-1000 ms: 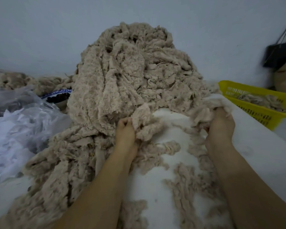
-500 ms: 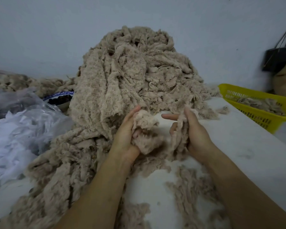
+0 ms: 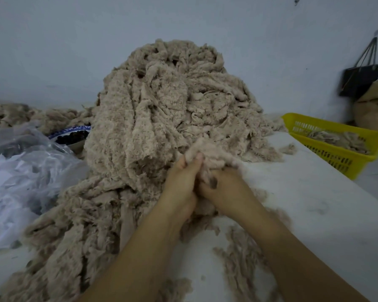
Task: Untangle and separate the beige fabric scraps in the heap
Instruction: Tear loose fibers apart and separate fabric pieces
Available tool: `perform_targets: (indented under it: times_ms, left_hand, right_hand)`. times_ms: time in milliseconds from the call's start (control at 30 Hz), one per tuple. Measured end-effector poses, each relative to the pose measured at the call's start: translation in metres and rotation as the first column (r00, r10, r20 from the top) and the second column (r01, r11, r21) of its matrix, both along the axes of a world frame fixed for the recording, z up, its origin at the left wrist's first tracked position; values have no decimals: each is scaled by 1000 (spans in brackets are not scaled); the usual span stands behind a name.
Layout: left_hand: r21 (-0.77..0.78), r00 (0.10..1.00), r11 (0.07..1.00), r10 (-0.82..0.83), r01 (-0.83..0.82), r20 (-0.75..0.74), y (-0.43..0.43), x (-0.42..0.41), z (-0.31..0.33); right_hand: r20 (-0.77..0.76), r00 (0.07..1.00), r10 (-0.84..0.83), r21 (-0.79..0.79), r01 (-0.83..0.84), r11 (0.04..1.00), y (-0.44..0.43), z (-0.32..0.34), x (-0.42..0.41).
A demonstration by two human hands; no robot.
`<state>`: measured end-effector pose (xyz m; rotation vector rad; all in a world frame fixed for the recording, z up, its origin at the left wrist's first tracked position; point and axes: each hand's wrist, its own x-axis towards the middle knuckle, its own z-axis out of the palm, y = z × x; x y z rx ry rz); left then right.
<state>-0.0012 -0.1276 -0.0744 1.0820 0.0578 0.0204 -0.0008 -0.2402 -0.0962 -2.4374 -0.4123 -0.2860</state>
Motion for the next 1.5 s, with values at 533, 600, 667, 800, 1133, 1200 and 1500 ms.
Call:
perform_targets:
  times_ms: [533,600,667,800,1133,1200,1500]
  left_hand:
    - [-594,990,798,24,-102,-137,53,40,59]
    - [-614,991,781,39,-110,-128,63,43,57]
    - [-614,993,783,40,-98,-108,70,41,58]
    - [-690,991,713,119,-129,-62,95,47,67]
    - [-583,984,796,-177,162,31,46,40,90]
    - [-536,953,802,-303,263,14,28,36,89]
    - [-146,999,988,-45,40,-29,31,45,92]
  right_hand:
    - [-194,962,192,730,11,683,-30,22,-4]
    - [-256,963,79,771,154,618,-33,23,1]
    - [-313,950,-14,850,287,442,-42,24,6]
    - [-283,959,4,957,282,67,-69,23,10]
    - [-208,932,297,719,-60,693,-18,15,-3]
    - [-186,922,340,757,-86,647,-16,10,-5]
    - [-412,851,325,686,55,725,-35,26,-7]
